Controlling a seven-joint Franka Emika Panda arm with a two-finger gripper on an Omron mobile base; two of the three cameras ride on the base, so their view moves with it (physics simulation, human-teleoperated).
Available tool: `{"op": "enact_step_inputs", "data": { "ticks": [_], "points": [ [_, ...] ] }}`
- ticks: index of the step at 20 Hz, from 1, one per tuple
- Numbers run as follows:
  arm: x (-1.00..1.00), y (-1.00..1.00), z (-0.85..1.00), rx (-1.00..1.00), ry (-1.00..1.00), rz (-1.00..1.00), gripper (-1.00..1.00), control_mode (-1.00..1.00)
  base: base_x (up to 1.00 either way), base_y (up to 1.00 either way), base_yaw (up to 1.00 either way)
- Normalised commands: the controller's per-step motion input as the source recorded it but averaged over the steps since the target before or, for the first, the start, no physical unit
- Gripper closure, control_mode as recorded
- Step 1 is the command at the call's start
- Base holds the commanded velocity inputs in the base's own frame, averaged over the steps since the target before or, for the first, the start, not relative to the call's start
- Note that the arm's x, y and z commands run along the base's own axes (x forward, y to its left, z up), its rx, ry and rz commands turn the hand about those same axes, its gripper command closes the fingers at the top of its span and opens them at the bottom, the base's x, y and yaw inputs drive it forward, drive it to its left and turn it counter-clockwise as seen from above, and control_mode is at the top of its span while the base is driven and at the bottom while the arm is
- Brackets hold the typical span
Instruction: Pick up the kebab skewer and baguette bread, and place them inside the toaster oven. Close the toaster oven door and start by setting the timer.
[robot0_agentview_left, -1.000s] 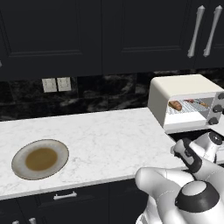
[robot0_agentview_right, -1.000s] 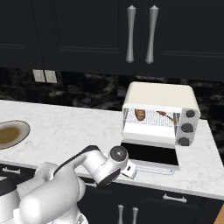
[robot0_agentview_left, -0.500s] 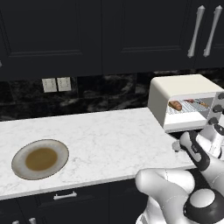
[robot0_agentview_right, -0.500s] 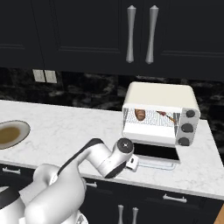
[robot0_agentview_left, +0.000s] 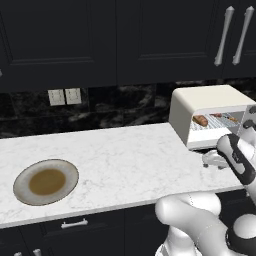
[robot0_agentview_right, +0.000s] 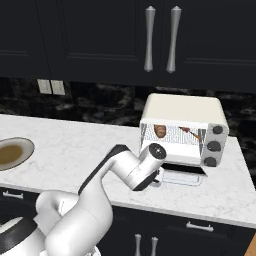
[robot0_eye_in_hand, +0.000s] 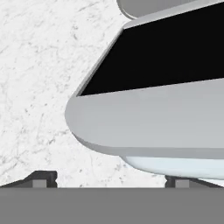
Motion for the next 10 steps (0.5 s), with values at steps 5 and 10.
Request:
{"op": "enact_step_inputs", "data": {
  "ticks": [5, 10],
  "points": [
    [0.59, 0.30, 0.01, -0.18, -0.39, -0.05, -1.00, -1.00, 0.00, 0.00, 0.00],
    [0.68, 0.43, 0.02, -0.17, -0.45, -0.07, -1.00, -1.00, 0.00, 0.00, 0.00]
  ]
}}
